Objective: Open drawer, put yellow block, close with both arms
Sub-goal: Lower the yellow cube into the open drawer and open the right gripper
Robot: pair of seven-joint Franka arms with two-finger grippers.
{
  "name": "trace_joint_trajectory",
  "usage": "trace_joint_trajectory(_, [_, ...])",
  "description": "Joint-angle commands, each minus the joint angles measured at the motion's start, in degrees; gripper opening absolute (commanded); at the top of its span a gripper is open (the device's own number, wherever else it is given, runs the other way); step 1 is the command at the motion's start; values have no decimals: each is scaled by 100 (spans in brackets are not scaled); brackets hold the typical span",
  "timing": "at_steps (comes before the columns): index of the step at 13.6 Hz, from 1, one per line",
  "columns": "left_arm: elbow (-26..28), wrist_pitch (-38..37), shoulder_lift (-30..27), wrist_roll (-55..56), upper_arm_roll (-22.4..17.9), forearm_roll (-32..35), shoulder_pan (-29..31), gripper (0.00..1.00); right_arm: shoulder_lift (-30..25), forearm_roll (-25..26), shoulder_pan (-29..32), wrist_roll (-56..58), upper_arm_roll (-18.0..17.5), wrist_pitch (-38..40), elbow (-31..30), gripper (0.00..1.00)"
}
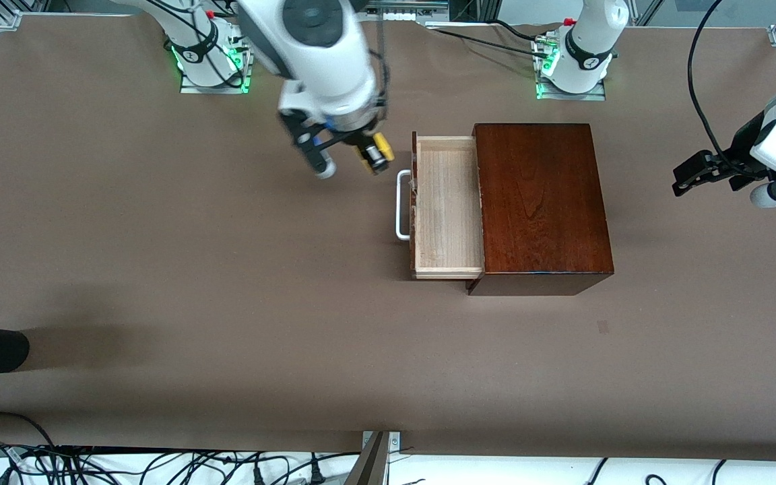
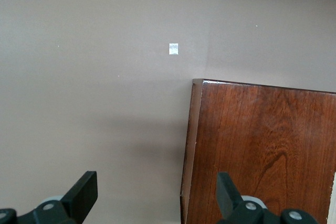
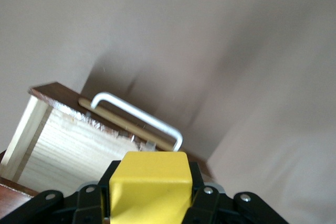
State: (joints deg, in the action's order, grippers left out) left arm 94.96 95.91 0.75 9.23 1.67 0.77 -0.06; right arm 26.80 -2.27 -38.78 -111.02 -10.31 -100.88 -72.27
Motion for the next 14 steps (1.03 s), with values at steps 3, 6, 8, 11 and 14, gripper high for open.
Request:
trace_joint_trajectory(3, [-189,-47,83,-97,18,-16,42,100,517,139,-629,-2280,47,-808,99,0])
trace_joint_trajectory(6, [-189,-47,83,-88,18,-16,42,100,983,262,-814,-2837,55,-1257,161,0])
trace_joint_trajectory(8, [-189,-47,83,-88,18,-16,42,100,1300,271,-824,-3013,99,-1555,161,0])
trace_joint_trajectory(11, [-189,-38,92,-71,27,-16,42,100,1652,359,-824,-3154,108,-1899,187,0])
trace_joint_trajectory(14, [-189,-38,92,-71,35,-7,42,100,1793,359,-867,-3215,196,-2136,187,0])
